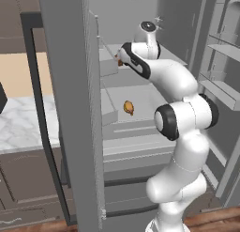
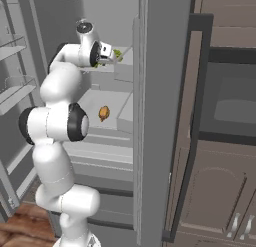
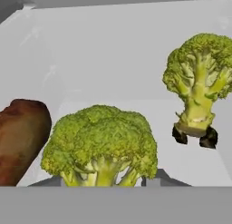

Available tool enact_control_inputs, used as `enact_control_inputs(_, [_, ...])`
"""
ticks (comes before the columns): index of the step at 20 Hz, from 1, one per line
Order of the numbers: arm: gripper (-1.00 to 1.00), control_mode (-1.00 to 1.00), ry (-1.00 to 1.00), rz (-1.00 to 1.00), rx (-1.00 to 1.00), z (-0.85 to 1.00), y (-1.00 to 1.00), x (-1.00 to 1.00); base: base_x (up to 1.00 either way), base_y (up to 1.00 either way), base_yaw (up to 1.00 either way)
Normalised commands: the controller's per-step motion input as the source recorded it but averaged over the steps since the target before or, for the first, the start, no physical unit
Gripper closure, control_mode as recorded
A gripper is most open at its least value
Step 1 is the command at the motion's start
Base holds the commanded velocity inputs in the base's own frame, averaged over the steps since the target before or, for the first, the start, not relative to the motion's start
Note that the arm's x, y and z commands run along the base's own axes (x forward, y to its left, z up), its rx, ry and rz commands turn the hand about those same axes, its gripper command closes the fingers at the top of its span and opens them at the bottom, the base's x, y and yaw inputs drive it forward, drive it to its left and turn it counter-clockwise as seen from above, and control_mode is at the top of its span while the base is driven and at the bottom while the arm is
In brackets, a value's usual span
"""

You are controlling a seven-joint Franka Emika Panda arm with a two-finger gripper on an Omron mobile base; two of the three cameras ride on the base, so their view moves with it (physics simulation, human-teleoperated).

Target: Place one broccoli and one chicken drumstick in each tupperware on the nearby counter, to pack two identical lunches.

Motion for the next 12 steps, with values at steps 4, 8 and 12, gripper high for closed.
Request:
enact_control_inputs(4, [1.0,-1.0,-0.02,0.01,0.0,0.0,-0.12,-1.0,0.0,0.0,0.0])
enact_control_inputs(8, [1.0,-1.0,-0.17,0.0,0.0,0.09,-0.22,-1.0,0.0,0.0,0.0])
enact_control_inputs(12, [1.0,-1.0,-0.29,0.0,0.0,0.06,-0.43,-1.0,0.0,0.0,0.0])
